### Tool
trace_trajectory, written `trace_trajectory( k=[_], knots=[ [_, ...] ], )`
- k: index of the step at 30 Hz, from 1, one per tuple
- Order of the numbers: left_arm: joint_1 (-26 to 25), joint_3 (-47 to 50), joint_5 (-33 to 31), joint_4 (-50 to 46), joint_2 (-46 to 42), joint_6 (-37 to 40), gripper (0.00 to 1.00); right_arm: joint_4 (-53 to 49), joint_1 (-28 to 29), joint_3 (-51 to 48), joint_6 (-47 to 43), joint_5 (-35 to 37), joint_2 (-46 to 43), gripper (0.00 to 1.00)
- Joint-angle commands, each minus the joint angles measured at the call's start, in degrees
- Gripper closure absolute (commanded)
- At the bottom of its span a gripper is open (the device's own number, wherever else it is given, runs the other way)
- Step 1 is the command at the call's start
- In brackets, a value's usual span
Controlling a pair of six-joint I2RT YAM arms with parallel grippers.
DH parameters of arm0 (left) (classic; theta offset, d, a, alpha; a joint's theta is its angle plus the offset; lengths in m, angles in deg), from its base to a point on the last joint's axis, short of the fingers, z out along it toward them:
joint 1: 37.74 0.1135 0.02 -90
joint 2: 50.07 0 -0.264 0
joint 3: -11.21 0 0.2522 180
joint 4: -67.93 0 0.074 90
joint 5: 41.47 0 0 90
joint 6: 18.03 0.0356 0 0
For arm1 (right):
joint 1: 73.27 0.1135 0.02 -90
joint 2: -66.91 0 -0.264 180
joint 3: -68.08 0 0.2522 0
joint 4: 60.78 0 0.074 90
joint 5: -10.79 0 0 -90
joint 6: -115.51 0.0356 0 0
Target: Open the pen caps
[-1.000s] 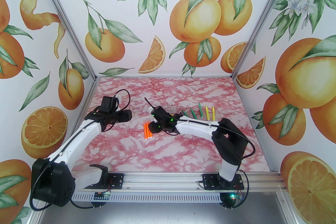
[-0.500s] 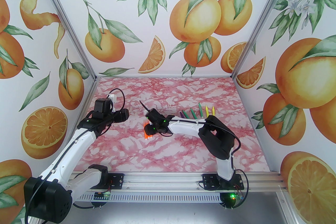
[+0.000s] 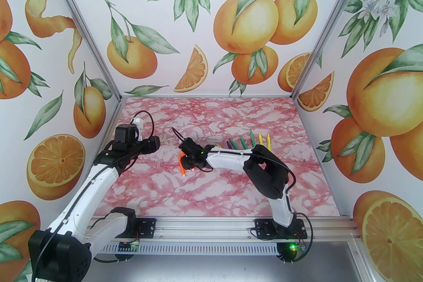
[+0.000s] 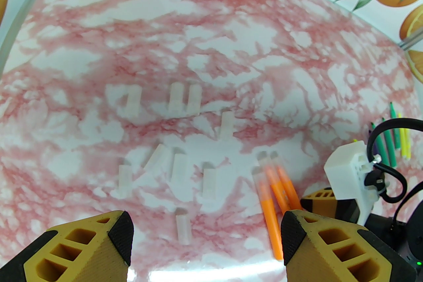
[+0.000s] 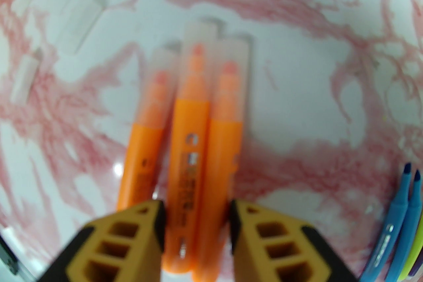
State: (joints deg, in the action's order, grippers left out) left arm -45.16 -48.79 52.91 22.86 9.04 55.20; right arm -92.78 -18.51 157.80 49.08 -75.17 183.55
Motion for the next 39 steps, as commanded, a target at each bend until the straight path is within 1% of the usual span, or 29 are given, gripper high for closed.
trace_trajectory(
  k=[1, 4, 10, 14, 21, 25, 33, 35, 39],
  knots=[
    [0.4, 0.3, 0.9, 0.3, -1.3, -0.4, 0.22, -3.7, 0.2, -0.3, -0.3, 3.2, 0.9, 0.64],
    [0.6, 0.4, 0.6, 0.2, -1.9, -0.3, 0.22, -4.3, 0.2, -0.3, -0.4, 4.0, 0.6, 0.65],
    [0.9, 0.4, 1.1, 0.4, -1.9, -0.3, 0.22, -5.6, 0.2, -0.5, -1.5, 5.2, -0.5, 0.64],
    [1.0, 0.2, 1.6, 0.4, -1.5, -0.2, 0.22, -3.5, 0.1, -2.2, -2.6, 1.9, -2.8, 0.63],
    [1.1, 0.4, 2.2, 0.5, -1.2, -0.3, 0.22, -1.0, -0.7, -3.4, -2.9, -3.3, -5.7, 0.63],
    [1.1, 0.2, 2.3, 0.5, -1.2, -0.3, 0.22, 0.1, -1.4, -4.2, -2.9, -5.6, -7.4, 0.61],
    [1.2, 0.3, 2.7, 0.6, -1.0, -0.4, 0.22, -0.1, -2.6, -4.8, -2.8, -4.3, -7.6, 0.61],
    [1.2, 0.1, 2.9, 0.5, -1.1, -0.4, 0.22, -1.3, -2.8, -4.8, -3.3, -2.7, -6.5, 0.63],
    [1.4, 0.1, 2.9, 0.4, -1.3, -0.3, 0.22, -1.4, -2.8, -4.7, -3.6, -3.2, -5.4, 0.63]
  ],
)
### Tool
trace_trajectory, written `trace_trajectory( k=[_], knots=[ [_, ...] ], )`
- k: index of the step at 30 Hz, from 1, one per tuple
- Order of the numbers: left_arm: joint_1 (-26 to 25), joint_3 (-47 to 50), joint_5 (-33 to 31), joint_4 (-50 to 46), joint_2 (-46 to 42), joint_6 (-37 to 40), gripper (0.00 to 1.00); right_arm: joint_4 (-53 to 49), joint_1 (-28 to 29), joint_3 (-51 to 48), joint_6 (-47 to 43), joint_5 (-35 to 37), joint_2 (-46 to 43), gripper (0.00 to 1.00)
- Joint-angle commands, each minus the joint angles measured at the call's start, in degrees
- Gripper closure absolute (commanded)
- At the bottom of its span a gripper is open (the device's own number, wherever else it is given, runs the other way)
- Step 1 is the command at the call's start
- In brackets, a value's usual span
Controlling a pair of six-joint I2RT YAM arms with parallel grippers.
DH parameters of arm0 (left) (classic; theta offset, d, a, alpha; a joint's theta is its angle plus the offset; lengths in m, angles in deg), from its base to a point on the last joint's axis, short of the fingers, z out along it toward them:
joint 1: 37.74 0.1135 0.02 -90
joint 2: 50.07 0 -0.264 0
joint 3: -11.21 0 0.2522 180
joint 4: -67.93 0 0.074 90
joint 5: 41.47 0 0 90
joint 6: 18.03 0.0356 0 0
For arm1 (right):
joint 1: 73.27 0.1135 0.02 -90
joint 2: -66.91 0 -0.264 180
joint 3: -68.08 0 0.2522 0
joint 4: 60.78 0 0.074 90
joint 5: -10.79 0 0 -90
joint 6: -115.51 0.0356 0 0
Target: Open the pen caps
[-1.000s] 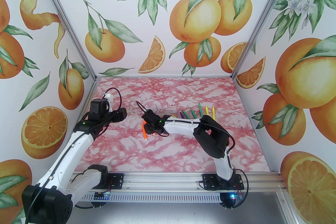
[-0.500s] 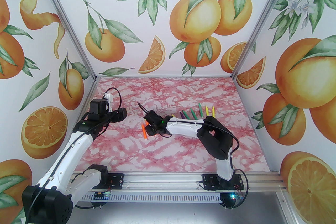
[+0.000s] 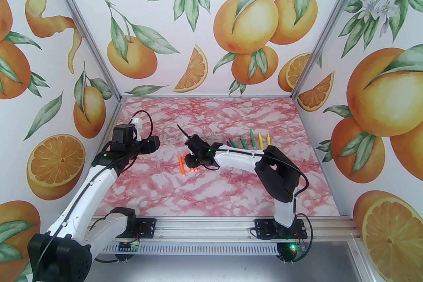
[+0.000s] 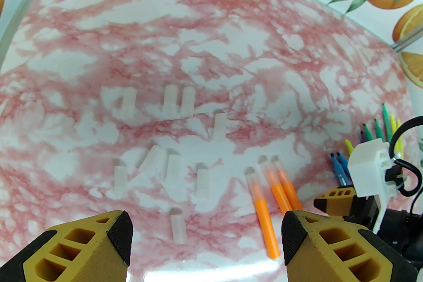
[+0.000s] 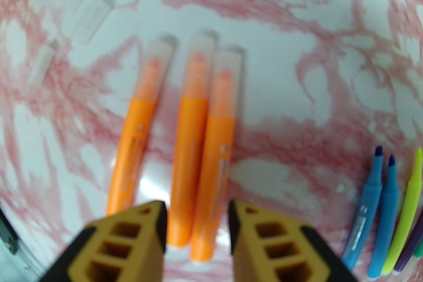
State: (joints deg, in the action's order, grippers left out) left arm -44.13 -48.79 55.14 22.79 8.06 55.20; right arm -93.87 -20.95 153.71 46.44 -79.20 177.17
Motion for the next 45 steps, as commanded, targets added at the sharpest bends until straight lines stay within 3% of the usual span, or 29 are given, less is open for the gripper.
trace_trajectory(
  k=[1, 17, 27, 32, 45],
  knots=[
    [0.3, 0.1, 0.7, 0.4, -0.4, -0.3, 0.22, -0.4, -0.4, -0.5, -1.0, 0.9, 1.1, 0.64],
    [0.5, 0.0, 0.6, -0.4, -1.6, -0.3, 0.22, -2.9, -0.5, 1.2, -2.2, 3.2, 5.0, 0.65],
    [0.5, 0.3, 2.3, 1.4, 0.1, -0.7, 0.21, -11.1, 0.1, 2.8, -6.7, 8.2, 6.9, 0.63],
    [0.5, 1.1, 3.8, 2.7, 1.4, -1.0, 0.21, -11.5, -0.1, 2.6, -8.4, 6.8, 7.1, 0.62],
    [0.6, 4.4, 10.6, 8.2, 3.3, -4.8, 0.22, -3.2, -4.7, -2.5, -5.5, -6.0, 0.8, 0.89]
  ],
)
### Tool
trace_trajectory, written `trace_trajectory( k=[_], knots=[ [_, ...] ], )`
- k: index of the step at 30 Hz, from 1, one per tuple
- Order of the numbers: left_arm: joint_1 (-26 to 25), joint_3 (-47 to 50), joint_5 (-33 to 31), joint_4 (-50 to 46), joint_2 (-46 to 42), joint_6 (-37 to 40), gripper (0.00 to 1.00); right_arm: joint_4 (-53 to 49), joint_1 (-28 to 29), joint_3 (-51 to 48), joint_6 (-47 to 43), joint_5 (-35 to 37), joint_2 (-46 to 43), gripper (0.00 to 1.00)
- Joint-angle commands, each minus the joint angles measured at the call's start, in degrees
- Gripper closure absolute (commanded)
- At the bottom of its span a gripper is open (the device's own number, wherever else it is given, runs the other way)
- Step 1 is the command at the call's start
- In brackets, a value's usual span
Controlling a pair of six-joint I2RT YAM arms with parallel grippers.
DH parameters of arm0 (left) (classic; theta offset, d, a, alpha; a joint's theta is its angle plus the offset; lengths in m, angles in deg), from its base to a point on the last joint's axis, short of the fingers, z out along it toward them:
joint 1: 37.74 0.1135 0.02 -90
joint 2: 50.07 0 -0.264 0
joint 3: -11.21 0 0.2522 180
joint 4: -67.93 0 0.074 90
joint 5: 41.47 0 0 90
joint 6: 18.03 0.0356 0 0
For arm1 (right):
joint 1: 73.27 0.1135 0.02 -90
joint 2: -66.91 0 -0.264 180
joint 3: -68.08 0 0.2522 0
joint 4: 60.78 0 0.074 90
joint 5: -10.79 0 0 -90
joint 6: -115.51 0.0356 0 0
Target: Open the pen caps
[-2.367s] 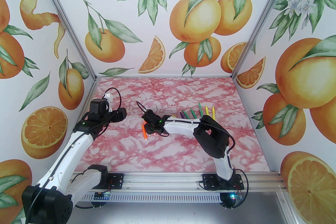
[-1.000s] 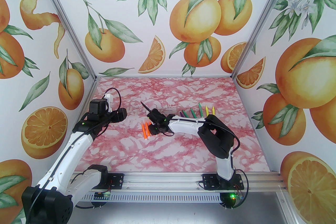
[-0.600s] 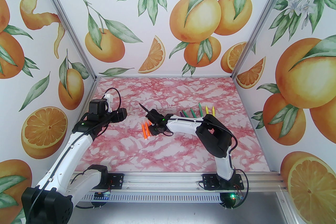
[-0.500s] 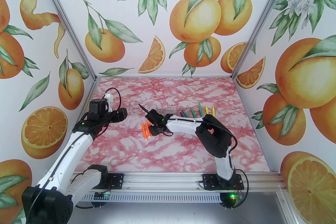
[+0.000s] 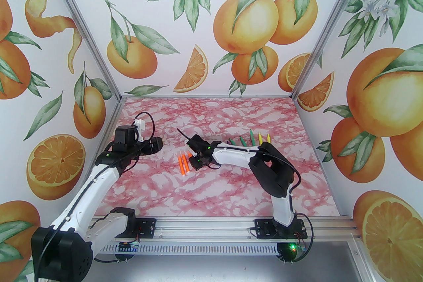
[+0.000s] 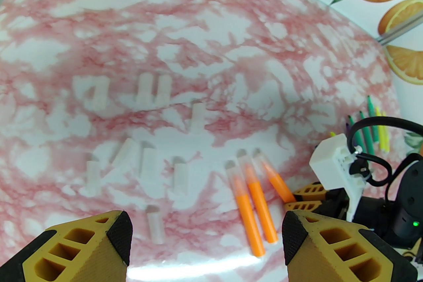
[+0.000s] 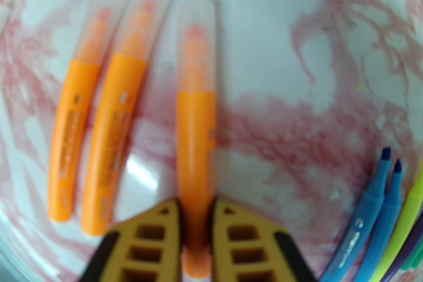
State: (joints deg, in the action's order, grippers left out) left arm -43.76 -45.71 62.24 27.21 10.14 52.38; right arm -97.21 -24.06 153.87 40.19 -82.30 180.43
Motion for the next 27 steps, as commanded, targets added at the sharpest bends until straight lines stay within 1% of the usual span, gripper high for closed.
trace_trajectory(
  k=[1, 4, 9, 11, 21, 27],
  knots=[
    [0.2, 1.4, 4.2, 4.4, 1.6, -2.5, 0.23, 0.9, -1.9, -3.4, 0.9, -3.6, -3.6, 0.9],
    [0.1, 1.8, 6.6, 6.8, 2.8, -4.6, 0.25, 2.8, -2.9, -5.4, 1.3, -6.1, -7.1, 0.92],
    [0.1, 2.8, 13.0, 12.9, 4.7, -9.7, 0.35, 5.2, -3.8, -7.3, 1.8, -9.5, -11.5, 0.93],
    [0.0, 3.1, 14.5, 14.7, 5.3, -11.1, 0.37, 5.6, -3.9, -7.3, 1.6, -10.6, -12.4, 0.93],
    [-1.4, 4.1, 22.4, 21.4, 7.0, -16.1, 0.39, 10.4, -3.9, -8.2, 1.3, -18.7, -14.6, 0.94],
    [-2.4, 3.7, 26.7, 22.9, 9.3, -17.3, 0.4, 13.6, -3.9, -9.6, 1.4, -20.7, -17.1, 0.95]
  ],
)
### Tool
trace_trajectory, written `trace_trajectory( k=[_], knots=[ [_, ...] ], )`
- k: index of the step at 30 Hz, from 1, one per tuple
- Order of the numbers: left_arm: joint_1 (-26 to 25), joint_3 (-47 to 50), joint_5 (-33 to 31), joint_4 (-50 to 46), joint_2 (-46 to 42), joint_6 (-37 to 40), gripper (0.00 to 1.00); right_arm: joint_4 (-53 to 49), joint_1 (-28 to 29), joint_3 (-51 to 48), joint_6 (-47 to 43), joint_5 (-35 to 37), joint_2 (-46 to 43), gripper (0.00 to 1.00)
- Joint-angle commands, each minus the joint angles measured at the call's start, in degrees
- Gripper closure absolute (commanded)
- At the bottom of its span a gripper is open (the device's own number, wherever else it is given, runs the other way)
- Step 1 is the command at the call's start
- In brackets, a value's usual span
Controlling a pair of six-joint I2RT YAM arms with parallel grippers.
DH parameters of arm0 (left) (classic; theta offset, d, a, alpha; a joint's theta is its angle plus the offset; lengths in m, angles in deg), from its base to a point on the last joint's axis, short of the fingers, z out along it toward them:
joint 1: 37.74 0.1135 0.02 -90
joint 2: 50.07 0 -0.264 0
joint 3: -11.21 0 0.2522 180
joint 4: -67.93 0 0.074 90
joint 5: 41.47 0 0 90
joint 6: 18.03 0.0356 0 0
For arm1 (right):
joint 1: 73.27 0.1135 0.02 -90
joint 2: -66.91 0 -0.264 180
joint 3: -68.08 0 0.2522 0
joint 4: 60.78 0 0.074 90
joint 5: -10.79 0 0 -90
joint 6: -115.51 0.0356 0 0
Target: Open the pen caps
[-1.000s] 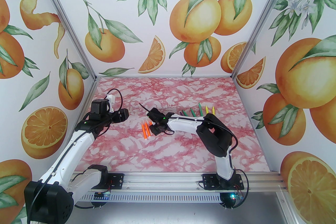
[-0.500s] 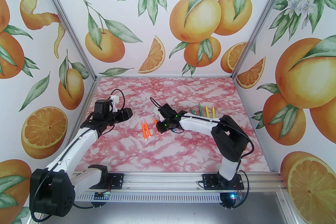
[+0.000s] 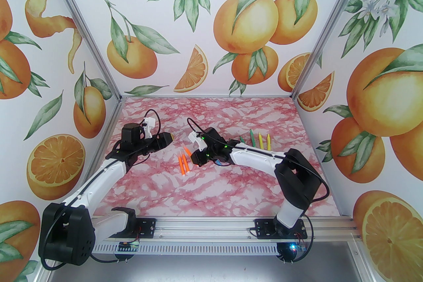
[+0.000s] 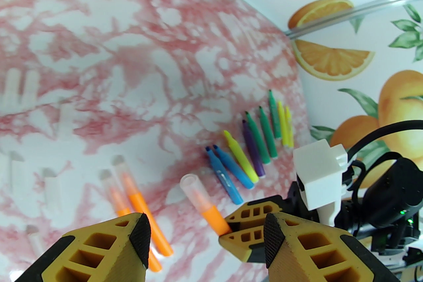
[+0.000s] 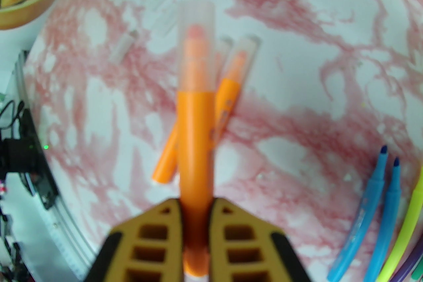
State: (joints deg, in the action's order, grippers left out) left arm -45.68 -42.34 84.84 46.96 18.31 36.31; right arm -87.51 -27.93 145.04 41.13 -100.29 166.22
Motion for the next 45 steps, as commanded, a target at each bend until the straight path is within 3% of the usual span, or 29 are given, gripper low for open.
trace_trajectory(
  k=[1, 17, 45],
  knots=[
    [-0.6, 0.3, 4.5, 3.4, 1.5, -1.3, 0.4, 4.1, -0.1, -0.9, 0.5, -2.8, -3.2, 0.95],
    [-3.2, -1.8, 8.4, 6.3, 4.2, -3.7, 0.43, 6.2, 0.0, -2.4, -0.5, -5.4, -6.7, 0.95],
    [-4.7, -3.5, 9.5, 7.0, 6.6, -4.5, 0.72, 6.5, -0.1, -2.3, -0.9, -6.5, -6.8, 0.96]
  ],
)
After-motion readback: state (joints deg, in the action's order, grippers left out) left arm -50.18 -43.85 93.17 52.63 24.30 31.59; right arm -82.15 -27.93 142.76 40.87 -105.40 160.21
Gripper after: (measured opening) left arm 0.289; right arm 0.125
